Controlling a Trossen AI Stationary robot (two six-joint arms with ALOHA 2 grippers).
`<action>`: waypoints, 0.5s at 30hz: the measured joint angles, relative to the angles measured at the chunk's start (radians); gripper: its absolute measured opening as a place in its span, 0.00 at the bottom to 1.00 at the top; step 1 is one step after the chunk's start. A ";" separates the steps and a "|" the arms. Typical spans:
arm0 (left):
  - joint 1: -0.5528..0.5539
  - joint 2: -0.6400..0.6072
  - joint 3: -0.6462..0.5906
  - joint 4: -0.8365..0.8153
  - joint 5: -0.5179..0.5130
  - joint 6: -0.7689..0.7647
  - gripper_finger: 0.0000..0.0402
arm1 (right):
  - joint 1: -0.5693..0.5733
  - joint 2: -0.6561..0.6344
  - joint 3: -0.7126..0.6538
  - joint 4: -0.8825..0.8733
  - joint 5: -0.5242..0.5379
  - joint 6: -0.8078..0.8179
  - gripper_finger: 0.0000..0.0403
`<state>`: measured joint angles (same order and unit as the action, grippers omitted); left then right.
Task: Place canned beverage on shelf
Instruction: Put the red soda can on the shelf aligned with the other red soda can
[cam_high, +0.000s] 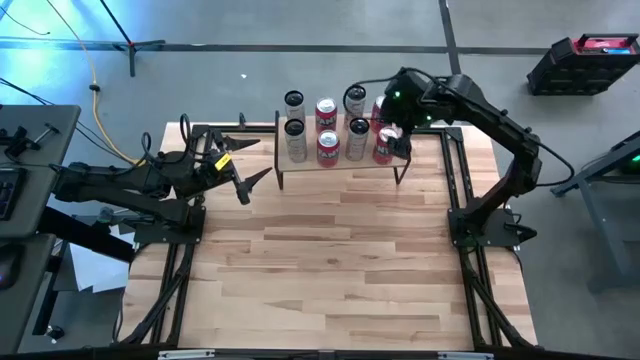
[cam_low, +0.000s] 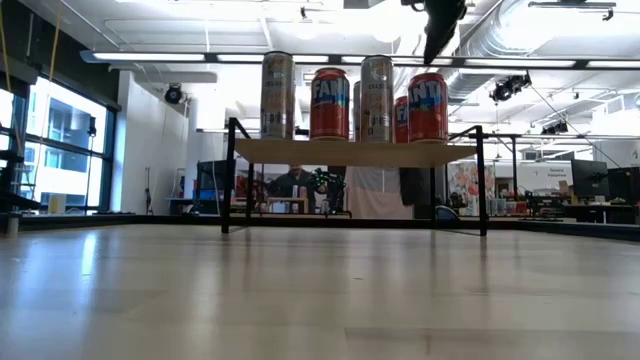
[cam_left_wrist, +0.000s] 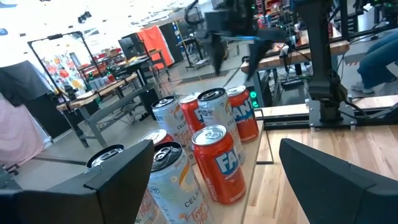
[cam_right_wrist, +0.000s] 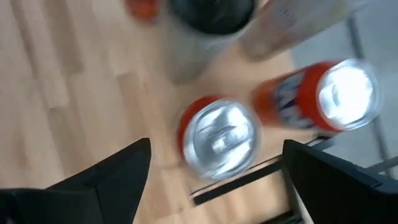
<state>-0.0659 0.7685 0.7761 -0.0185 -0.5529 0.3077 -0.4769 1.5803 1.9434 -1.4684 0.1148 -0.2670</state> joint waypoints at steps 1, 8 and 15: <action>0.000 0.000 0.000 0.000 0.000 0.000 0.85 | 0.006 0.001 -0.002 -0.027 -0.018 0.009 0.87; 0.000 0.000 0.000 -0.002 0.000 0.001 0.85 | 0.022 0.002 -0.098 -0.075 0.037 0.086 0.87; 0.000 0.000 0.000 -0.003 0.000 -0.007 0.85 | -0.003 0.002 -0.153 -0.073 0.138 0.095 0.87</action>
<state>-0.0662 0.7685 0.7761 -0.0212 -0.5533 0.3004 -0.4796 1.5818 1.7902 -1.5410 0.2530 -0.1717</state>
